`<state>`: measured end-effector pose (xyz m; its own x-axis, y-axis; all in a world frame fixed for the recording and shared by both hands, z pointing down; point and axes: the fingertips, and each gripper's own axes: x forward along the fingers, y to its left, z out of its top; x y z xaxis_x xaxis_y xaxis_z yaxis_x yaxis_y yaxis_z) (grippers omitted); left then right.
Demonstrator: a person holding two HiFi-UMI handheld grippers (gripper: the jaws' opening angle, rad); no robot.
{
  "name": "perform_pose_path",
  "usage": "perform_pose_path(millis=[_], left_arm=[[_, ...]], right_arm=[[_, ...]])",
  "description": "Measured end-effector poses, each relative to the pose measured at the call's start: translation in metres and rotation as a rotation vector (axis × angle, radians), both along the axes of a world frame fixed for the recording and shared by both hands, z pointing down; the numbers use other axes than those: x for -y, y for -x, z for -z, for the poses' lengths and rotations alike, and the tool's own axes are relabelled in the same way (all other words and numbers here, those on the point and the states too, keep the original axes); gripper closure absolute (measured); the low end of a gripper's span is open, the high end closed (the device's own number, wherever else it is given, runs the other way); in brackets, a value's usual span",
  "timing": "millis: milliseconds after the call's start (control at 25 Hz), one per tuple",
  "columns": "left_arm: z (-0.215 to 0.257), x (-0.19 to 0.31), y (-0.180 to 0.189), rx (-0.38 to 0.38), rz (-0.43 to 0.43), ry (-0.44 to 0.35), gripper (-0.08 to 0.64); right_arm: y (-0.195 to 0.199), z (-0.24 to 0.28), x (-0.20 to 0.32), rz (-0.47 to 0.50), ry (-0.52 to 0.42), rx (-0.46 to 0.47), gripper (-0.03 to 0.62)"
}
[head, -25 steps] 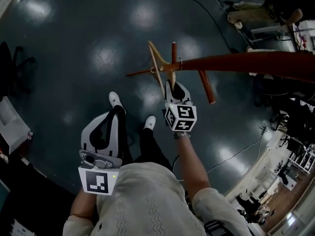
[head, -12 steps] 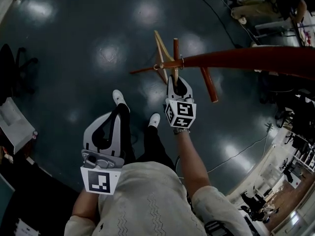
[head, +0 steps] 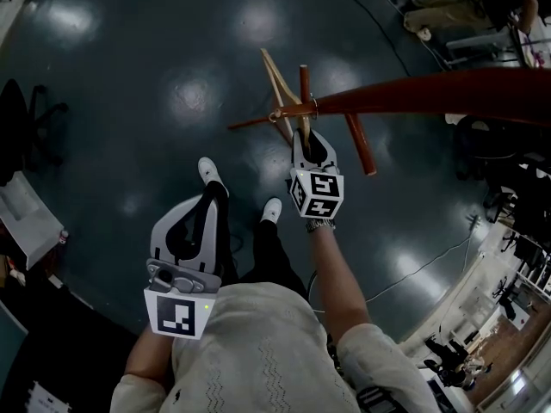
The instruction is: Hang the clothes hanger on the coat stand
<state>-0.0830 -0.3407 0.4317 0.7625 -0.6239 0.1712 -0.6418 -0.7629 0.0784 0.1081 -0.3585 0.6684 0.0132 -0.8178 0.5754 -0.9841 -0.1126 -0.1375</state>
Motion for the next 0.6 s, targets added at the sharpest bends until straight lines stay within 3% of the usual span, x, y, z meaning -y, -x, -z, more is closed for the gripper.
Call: perform_pose_path(millis=[600], left_arm=[[0.003, -0.026, -0.007, -0.009, -0.025, 0.005, 0.548]], right_arm=[[-0.006, 0.014, -0.033, -0.021, 0.009, -0.019, 0.522]])
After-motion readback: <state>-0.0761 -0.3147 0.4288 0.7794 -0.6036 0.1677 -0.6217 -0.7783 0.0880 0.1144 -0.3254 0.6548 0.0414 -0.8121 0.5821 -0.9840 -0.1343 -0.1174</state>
